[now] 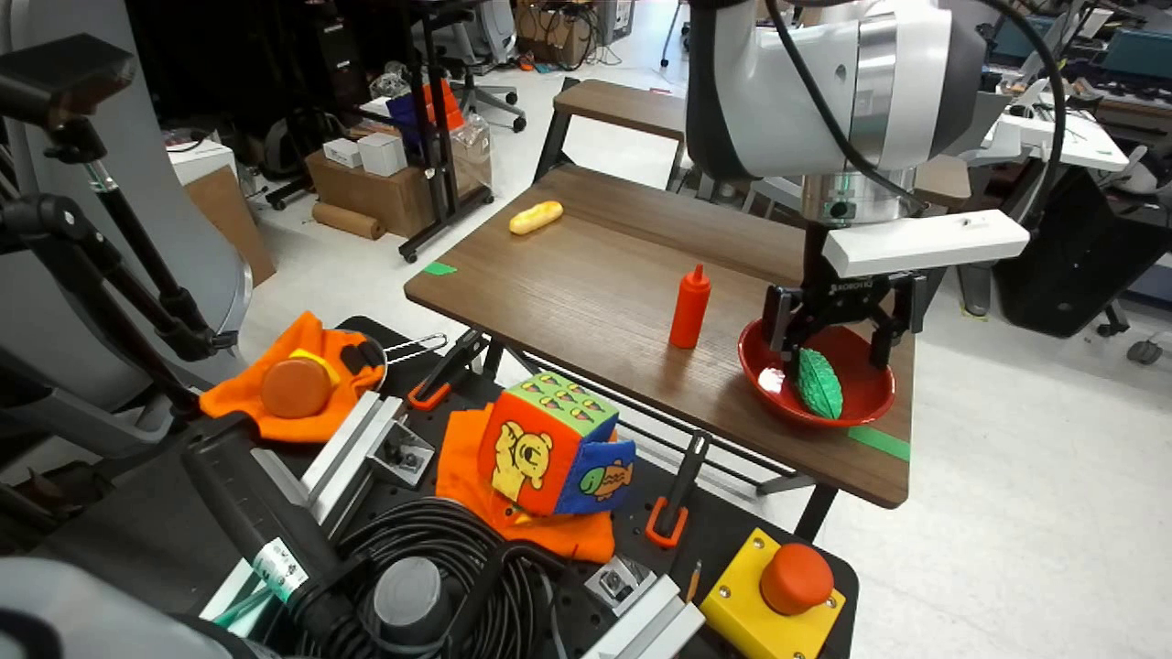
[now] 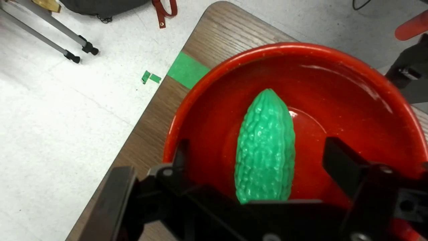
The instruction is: Remove the green object from the red bowl
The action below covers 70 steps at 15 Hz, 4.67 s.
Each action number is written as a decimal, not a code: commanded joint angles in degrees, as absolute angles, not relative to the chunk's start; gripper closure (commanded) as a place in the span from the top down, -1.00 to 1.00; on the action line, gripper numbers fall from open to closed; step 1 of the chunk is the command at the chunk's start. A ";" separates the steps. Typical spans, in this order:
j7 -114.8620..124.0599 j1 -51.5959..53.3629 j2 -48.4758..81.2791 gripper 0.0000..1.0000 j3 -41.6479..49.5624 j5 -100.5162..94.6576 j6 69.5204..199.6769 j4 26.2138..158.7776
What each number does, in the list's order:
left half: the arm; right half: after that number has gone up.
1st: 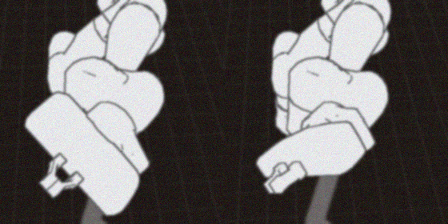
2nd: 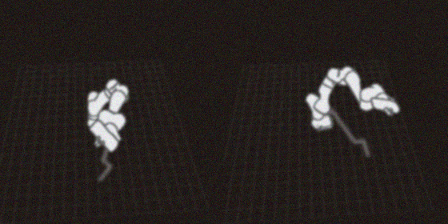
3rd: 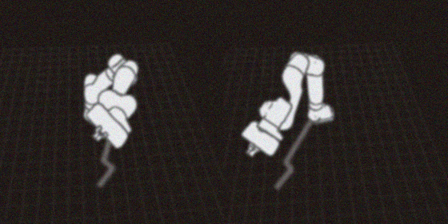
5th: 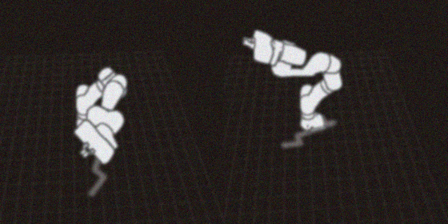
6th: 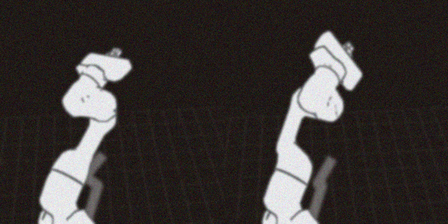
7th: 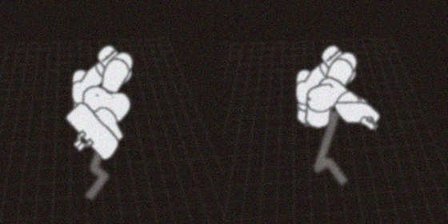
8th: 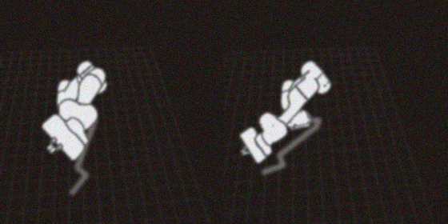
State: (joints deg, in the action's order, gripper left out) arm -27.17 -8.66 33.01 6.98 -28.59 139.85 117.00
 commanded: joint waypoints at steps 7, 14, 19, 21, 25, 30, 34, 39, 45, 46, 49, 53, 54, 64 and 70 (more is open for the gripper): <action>-21.15 -6.36 34.23 -0.03 8.70 -33.94 143.35 118.76; -16.67 -4.77 34.24 -0.59 9.24 -37.78 143.56 119.00; -21.22 -6.80 25.78 -0.59 7.29 -36.03 142.09 123.72; -23.18 -7.77 21.95 -0.59 6.62 -34.42 141.77 125.33; -28.53 -8.99 15.76 -0.59 3.70 -24.13 138.75 125.09; -27.24 -6.18 16.30 -0.59 -0.27 -11.56 131.14 116.81; -19.62 -1.20 16.65 -0.59 -2.55 -11.17 130.08 114.04; -11.34 3.94 19.28 -0.59 -4.18 -11.73 130.56 114.55; 1.05 6.33 24.86 -0.59 -3.26 -10.33 130.51 115.28; 3.71 6.58 25.72 -0.59 -3.08 -10.13 131.06 115.60; 10.09 7.41 28.58 -0.59 -2.68 -9.87 131.19 115.63; 13.82 8.91 32.29 -0.59 -2.37 -10.64 131.56 115.10; 14.00 9.27 32.91 -0.59 -2.36 -10.89 131.76 115.12; 14.39 11.29 31.16 0.69 -2.10 -11.24 130.38 117.61; 13.92 10.05 25.74 1.00 -2.78 -7.88 129.05 119.90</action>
State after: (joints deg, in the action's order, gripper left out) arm 14.05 9.71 25.42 -3.09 -7.95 128.98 120.16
